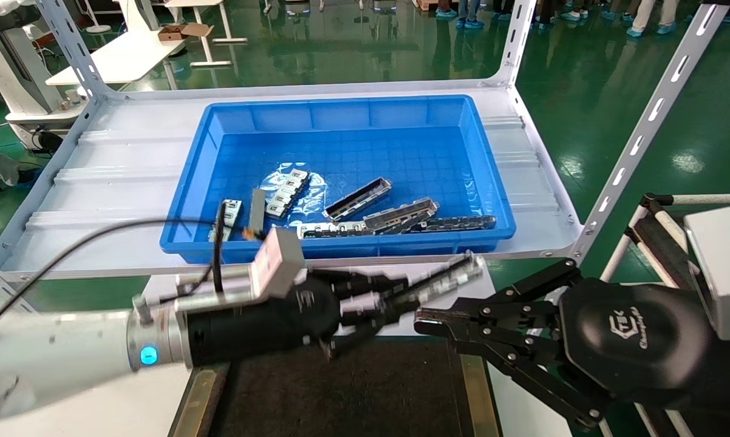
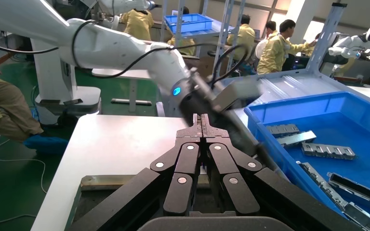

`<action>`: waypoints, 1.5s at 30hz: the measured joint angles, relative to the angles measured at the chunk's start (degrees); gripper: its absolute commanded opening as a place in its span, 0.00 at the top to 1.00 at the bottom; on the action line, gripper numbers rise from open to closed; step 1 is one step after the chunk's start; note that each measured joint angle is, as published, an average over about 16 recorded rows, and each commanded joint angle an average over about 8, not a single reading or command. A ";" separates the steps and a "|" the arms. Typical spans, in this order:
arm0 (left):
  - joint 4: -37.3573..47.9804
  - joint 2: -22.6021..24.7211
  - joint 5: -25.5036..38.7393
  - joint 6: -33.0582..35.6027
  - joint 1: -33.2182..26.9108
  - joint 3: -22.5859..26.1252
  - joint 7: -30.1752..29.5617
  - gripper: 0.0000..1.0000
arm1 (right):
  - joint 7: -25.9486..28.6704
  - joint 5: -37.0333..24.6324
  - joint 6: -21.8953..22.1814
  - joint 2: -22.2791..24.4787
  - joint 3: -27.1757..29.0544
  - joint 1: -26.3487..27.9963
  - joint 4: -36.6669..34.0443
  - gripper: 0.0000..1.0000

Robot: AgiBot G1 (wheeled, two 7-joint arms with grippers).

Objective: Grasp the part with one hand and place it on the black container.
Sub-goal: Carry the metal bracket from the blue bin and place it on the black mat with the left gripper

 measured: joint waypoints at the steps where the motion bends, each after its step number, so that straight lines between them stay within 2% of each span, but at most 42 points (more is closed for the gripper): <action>1: -2.11 -0.74 0.09 -1.31 1.56 0.22 -0.83 1.00 | 0.00 0.00 0.00 0.00 0.00 0.00 0.00 1.00; 10: -16.10 -4.98 1.71 -16.15 14.67 2.81 -7.95 1.00 | -0.02 0.02 0.02 0.01 -0.03 0.01 0.00 1.00; 15: -19.71 -4.50 2.78 -26.11 20.37 4.62 -11.78 1.00 | -0.03 0.04 0.02 0.02 -0.05 0.01 0.00 1.00; 20: -20.83 -2.02 3.80 -36.92 24.34 6.58 -15.32 1.00 | -0.03 0.05 0.03 0.03 -0.07 0.02 0.00 1.00; 32: -19.32 6.00 3.41 -58.11 27.60 11.28 -21.88 1.00 | -0.05 0.07 0.05 0.04 -0.11 0.02 0.00 1.00; 45: -17.10 11.98 -0.46 -71.85 27.97 14.61 -24.19 1.00 | -0.08 0.10 0.07 0.06 -0.15 0.03 0.00 1.00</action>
